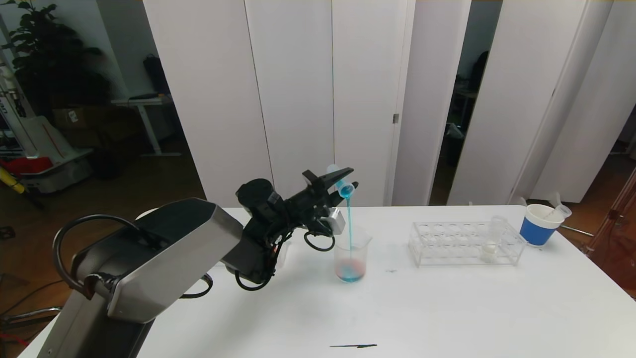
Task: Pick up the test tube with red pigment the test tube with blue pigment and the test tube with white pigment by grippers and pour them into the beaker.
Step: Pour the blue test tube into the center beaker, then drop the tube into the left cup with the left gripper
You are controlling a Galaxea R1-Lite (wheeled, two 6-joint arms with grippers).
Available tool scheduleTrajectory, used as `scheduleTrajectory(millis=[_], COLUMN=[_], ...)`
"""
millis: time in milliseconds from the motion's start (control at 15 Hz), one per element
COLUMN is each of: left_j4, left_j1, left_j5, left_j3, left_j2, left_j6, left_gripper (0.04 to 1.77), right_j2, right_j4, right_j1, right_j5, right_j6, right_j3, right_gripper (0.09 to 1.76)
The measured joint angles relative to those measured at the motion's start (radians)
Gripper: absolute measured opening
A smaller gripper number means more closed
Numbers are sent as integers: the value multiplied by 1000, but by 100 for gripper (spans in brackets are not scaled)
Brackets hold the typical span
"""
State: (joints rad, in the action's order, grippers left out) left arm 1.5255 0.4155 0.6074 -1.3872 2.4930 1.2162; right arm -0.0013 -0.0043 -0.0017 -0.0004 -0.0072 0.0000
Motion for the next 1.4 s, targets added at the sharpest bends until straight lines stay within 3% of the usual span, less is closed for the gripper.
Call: scheduleTrajectory(millis=[1400], left_j4=[36], left_j1=[12], left_j5=[-16], left_j3=[-64], left_j2=[40], left_j6=[23], left_gripper=[59], right_j2=[0], right_j4=[0], right_j1=[0], right_j5=[0], right_j6=[0], right_j3=[0], right_gripper=[175])
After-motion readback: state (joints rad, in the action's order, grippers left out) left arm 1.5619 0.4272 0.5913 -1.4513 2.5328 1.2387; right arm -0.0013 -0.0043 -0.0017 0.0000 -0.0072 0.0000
